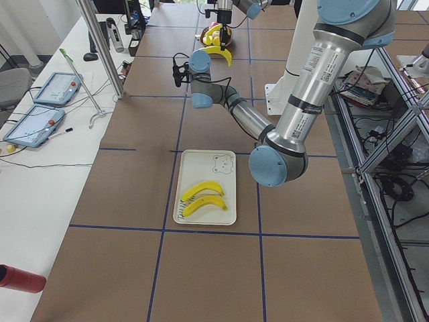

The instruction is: Transfer all bananas from basket to plate

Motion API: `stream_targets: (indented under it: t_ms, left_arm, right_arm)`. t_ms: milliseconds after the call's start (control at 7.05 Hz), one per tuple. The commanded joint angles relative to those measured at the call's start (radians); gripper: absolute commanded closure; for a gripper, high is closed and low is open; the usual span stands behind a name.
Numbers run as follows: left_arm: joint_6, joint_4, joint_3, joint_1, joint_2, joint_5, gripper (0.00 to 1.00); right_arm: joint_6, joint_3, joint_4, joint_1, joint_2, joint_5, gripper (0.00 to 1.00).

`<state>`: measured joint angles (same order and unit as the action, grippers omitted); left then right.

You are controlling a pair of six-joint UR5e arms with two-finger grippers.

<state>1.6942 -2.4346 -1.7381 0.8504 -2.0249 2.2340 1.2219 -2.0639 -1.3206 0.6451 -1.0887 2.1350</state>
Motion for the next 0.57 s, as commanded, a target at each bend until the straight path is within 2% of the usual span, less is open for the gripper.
stream_targets:
  t_ms: [0,142,284,425]
  left_arm:
    - [0.117,-0.050,0.029,-0.074,-0.096,-0.134,0.00]
    - [0.148,-0.119,0.031,-0.155,-0.100,-0.260,0.00]
    - [0.171,-0.145,0.031,-0.213,-0.100,-0.333,0.00]
    - [0.173,-0.146,0.029,-0.238,-0.115,-0.344,0.00]
  right_arm:
    - [0.008,0.010,0.001,-0.057,0.038,-0.061,0.99]
    - [0.008,0.011,0.000,-0.089,0.059,-0.104,0.99]
    - [0.033,0.013,0.000,-0.094,0.069,-0.118,0.99]
    - [0.034,0.013,0.000,-0.096,0.069,-0.118,0.99]
